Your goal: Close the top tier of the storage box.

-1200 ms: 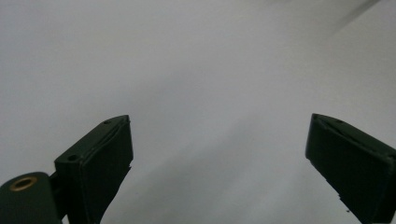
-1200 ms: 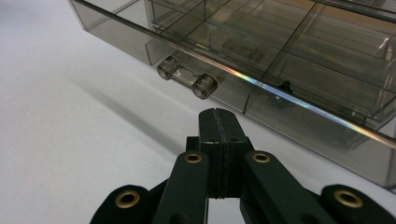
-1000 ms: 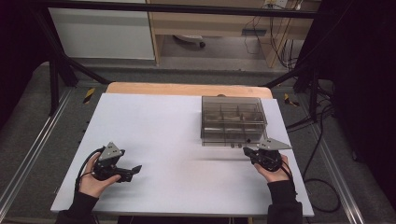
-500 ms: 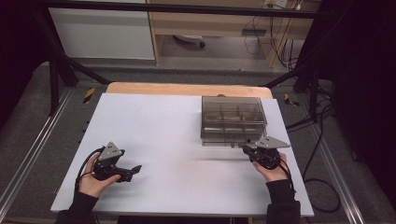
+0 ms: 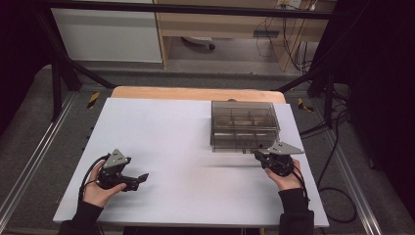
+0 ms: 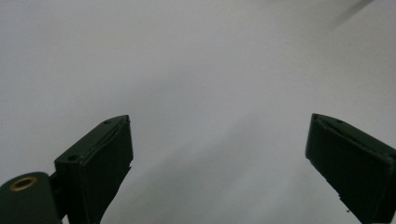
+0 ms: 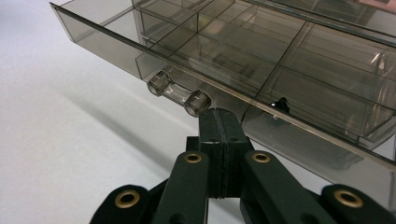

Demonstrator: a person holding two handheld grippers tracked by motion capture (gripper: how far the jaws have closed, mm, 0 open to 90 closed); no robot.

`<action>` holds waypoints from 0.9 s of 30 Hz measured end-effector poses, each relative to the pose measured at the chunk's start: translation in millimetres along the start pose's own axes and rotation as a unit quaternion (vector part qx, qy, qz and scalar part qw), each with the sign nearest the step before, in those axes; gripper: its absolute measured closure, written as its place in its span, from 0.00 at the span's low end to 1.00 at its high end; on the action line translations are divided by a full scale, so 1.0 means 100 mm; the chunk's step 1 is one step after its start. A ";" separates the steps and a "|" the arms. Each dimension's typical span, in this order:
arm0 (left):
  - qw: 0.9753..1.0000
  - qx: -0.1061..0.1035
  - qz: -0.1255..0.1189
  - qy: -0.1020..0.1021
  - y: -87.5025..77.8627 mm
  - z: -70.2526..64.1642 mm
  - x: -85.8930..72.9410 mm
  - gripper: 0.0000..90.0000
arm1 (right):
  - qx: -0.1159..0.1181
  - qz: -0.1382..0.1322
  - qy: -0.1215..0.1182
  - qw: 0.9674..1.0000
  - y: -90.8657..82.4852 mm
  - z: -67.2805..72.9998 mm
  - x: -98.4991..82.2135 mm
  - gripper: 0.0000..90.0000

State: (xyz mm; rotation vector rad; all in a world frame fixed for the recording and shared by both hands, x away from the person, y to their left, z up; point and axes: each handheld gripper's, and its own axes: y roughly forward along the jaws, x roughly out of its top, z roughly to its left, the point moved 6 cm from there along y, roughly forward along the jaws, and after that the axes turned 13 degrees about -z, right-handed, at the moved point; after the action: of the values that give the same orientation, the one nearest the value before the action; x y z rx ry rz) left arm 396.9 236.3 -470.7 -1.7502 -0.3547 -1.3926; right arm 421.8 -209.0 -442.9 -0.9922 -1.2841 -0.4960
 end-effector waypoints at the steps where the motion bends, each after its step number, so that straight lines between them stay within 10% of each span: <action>1: 1.000 0.000 0.000 -0.001 0.00 0.00 0.00 0.08 | -0.001 -0.001 0.000 1.000 0.01 -0.01 0.00 1.00; 27: 1.000 -0.001 0.001 -0.001 0.00 0.00 -0.01 0.08 | -0.007 -0.008 -0.004 1.000 0.12 -0.08 0.03 1.00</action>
State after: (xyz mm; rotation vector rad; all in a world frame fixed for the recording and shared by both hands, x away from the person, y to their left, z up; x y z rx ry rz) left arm 397.2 236.6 -471.6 -1.7531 -0.3531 -1.3908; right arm 436.6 -209.0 -444.1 -0.9966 -1.2991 -0.5137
